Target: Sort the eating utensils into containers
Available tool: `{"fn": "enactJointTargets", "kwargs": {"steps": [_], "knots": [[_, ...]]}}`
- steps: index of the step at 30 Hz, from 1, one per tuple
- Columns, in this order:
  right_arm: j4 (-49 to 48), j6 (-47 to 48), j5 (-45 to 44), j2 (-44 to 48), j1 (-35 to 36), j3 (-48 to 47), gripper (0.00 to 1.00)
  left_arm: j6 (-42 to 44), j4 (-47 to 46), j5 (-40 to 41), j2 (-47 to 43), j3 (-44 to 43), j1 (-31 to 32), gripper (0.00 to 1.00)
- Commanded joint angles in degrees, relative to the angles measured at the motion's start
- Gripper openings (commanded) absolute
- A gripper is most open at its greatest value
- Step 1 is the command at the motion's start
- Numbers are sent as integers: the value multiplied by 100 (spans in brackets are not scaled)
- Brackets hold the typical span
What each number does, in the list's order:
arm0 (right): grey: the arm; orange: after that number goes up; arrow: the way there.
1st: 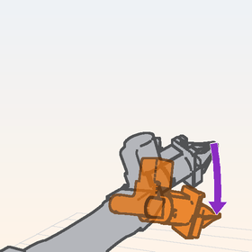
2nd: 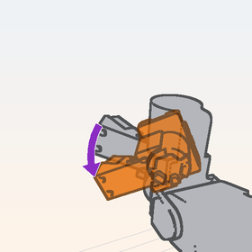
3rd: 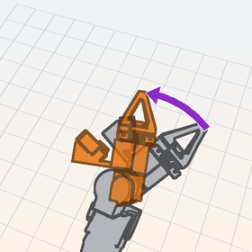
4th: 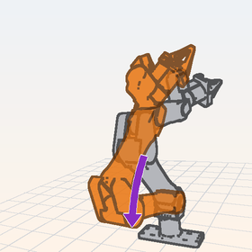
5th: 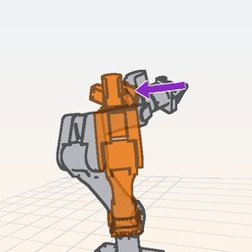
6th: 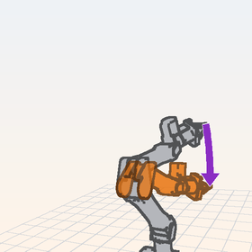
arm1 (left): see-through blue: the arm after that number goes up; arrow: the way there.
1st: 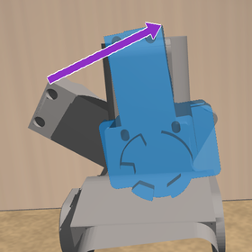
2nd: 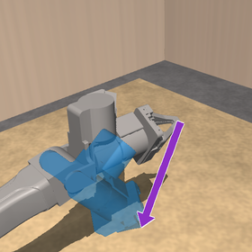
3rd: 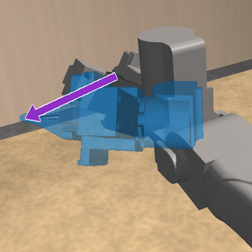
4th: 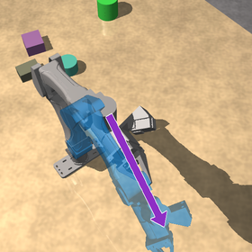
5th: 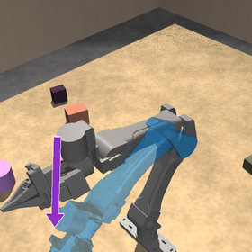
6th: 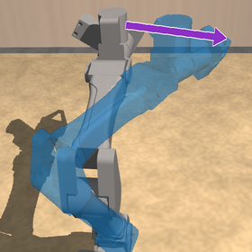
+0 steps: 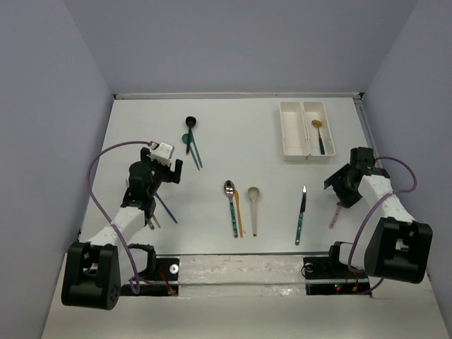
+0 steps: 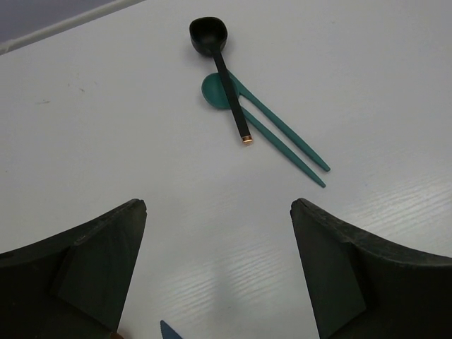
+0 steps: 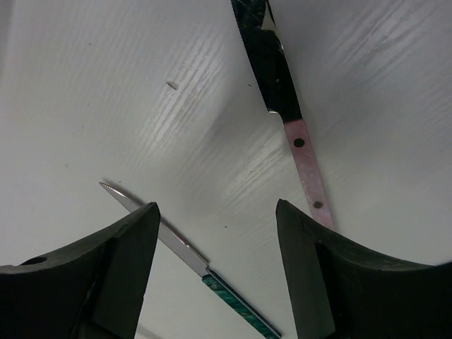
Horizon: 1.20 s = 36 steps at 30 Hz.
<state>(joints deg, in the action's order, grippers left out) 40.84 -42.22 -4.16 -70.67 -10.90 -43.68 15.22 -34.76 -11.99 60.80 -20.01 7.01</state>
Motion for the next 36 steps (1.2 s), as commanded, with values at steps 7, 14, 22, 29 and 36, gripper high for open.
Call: {"fn": "enactJointTargets", "kwargs": {"steps": [7, 14, 22, 29, 36], "knots": [[503, -419, -1331, -315, 9, -167, 81, 42, -1208, 513, -296, 445, -33, 97], [241, 3, -1597, -825, 9, -167, 83, 156, -1445, 742, -384, 603, -24, 97], [-331, 117, -850, -1299, 9, -106, 64, 156, -1446, 873, -332, 577, -33, 97], [-603, 538, -437, -1563, 9, -9, 34, 165, -1402, 1023, -288, 516, -41, 98], [-929, 662, -76, -1958, 9, 62, 7, 183, -1410, 1032, -296, 516, -76, 98]]}}
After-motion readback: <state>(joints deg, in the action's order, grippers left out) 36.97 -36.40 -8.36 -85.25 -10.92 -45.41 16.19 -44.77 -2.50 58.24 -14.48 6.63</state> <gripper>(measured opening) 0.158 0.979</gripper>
